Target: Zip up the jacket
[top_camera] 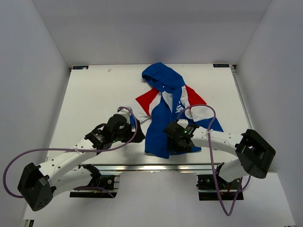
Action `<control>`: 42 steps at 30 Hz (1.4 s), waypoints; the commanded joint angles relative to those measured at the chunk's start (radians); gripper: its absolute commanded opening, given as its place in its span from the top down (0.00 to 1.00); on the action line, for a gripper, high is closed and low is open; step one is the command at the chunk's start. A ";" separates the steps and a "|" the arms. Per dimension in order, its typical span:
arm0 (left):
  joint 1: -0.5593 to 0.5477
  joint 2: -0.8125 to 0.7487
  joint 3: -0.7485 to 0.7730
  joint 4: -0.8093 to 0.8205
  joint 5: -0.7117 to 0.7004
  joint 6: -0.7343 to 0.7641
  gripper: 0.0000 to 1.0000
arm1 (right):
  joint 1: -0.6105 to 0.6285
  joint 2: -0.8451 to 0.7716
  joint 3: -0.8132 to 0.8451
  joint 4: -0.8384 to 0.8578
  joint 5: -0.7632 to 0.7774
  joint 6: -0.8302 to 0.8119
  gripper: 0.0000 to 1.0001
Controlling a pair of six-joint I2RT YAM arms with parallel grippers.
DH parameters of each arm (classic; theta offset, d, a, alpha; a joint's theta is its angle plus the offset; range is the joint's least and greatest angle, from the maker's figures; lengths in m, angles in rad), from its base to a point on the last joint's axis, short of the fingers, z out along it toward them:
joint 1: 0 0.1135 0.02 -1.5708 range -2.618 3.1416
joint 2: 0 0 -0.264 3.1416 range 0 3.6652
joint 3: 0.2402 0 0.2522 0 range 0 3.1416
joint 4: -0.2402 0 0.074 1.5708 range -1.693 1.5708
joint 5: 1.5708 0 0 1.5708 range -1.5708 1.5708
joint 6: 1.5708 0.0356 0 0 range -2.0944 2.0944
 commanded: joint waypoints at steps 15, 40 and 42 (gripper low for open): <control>0.003 -0.028 -0.014 0.053 0.112 0.041 0.02 | 0.010 -0.040 0.015 -0.042 0.044 0.063 0.24; 0.003 -0.051 -0.023 0.046 0.114 0.046 0.02 | 0.001 0.104 0.043 -0.064 0.032 0.032 0.69; 0.003 -0.051 -0.020 0.045 0.111 0.046 0.02 | 0.001 0.092 0.037 -0.062 0.037 0.028 0.75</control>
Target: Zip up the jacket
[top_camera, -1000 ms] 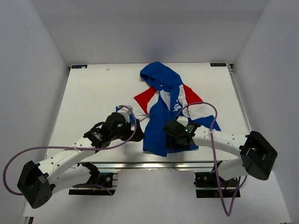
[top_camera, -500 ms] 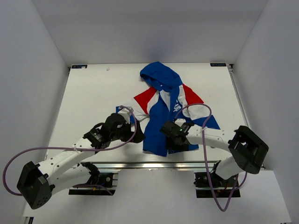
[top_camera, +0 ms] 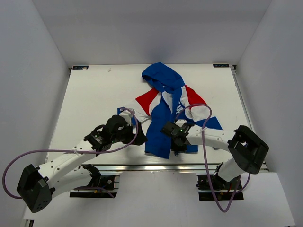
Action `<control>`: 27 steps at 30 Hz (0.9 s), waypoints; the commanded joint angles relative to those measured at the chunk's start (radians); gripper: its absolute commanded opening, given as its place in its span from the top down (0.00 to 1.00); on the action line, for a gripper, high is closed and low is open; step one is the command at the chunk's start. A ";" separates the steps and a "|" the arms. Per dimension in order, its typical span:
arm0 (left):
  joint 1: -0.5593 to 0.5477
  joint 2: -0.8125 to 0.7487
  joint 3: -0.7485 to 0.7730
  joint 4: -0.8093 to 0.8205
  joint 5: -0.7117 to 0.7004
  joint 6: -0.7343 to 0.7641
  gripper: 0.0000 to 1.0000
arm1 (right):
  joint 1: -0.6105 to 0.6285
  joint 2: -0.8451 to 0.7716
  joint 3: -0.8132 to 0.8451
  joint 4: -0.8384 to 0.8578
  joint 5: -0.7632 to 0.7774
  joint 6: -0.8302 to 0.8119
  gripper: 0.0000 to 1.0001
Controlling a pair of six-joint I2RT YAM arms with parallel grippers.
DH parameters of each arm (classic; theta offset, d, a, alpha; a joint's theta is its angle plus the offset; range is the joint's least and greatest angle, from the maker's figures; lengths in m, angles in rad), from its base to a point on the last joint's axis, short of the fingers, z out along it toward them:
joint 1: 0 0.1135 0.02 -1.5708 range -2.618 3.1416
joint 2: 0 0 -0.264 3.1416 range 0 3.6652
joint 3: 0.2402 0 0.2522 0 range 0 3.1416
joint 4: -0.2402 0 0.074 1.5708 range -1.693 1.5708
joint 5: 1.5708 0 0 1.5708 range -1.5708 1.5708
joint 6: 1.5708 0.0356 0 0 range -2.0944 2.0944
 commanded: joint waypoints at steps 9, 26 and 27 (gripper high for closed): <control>0.004 0.037 0.037 0.005 0.043 0.018 0.02 | -0.022 -0.127 -0.106 0.145 -0.092 -0.141 0.89; -0.068 0.253 0.142 0.041 0.261 0.066 0.02 | -0.135 -0.389 -0.241 0.279 -0.252 -0.352 0.98; -0.071 0.264 0.152 0.030 0.243 0.066 0.02 | -0.135 -0.386 -0.249 0.281 -0.250 -0.354 0.95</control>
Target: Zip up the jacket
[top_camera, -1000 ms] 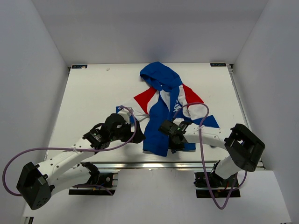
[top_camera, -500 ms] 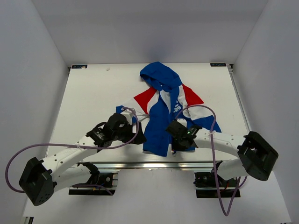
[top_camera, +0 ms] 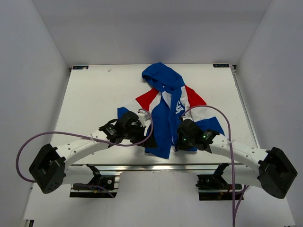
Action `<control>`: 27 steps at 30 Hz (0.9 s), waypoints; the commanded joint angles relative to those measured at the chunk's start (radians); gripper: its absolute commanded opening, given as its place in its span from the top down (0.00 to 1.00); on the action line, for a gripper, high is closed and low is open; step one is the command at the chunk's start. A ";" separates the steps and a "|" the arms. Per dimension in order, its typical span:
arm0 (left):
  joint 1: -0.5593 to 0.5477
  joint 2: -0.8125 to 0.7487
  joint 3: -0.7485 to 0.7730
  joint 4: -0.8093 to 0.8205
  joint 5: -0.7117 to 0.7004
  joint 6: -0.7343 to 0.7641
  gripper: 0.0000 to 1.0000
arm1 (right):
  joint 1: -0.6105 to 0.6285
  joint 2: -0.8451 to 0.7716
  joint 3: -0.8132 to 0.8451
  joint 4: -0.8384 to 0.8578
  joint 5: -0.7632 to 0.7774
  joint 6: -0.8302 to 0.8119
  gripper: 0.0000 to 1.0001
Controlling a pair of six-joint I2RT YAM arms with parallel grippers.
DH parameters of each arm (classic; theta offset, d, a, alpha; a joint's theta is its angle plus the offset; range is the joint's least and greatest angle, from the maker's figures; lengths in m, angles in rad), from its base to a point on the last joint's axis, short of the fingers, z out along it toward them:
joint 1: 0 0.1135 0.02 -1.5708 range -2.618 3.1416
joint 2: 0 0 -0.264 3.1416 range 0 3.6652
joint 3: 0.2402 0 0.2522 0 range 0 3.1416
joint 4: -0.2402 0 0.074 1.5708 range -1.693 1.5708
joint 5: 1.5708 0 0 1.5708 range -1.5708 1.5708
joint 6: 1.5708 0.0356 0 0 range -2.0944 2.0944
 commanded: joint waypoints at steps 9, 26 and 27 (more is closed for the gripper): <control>-0.031 0.033 0.082 -0.034 -0.027 0.014 0.02 | -0.007 0.099 -0.029 -0.036 0.042 -0.033 0.78; -0.030 0.050 0.090 -0.049 -0.072 0.028 0.02 | 0.005 0.071 -0.025 -0.031 0.054 -0.033 0.52; -0.030 0.050 0.088 -0.048 -0.069 0.028 0.02 | 0.008 0.070 -0.017 -0.039 0.059 -0.030 0.51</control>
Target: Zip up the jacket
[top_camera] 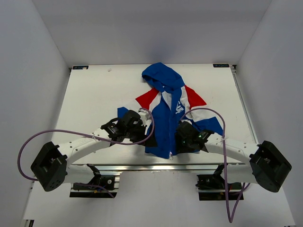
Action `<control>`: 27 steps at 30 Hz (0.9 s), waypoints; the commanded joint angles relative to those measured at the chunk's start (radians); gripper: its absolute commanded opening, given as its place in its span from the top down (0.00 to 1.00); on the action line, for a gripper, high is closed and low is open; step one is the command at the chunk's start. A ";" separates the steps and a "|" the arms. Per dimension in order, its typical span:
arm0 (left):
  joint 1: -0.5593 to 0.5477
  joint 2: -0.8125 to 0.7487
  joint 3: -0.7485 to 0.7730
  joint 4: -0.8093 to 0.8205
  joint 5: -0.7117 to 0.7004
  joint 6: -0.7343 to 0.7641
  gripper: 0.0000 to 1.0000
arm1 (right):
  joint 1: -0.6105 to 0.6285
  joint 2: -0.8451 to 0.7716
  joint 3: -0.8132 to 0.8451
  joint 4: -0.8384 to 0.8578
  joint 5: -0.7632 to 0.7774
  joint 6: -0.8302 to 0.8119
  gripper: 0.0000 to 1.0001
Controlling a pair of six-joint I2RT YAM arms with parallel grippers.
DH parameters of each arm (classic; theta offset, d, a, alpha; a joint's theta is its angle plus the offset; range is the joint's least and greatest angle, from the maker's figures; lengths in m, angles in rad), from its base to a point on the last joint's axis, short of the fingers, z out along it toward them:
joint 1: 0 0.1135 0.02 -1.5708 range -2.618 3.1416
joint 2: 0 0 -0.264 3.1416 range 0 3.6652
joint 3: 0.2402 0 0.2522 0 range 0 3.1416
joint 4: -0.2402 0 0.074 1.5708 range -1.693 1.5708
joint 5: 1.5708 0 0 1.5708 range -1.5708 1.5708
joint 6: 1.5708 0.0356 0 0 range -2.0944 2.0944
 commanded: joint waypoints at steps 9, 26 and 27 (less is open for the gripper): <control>-0.003 -0.022 0.021 -0.018 -0.026 0.031 0.02 | 0.103 0.018 0.099 -0.063 0.144 0.070 0.46; -0.003 -0.086 -0.001 -0.050 -0.094 0.019 0.02 | 0.136 0.311 0.131 -0.138 0.238 0.130 0.37; -0.003 -0.086 -0.001 -0.058 -0.101 0.017 0.02 | 0.136 0.322 0.128 -0.141 0.230 0.130 0.37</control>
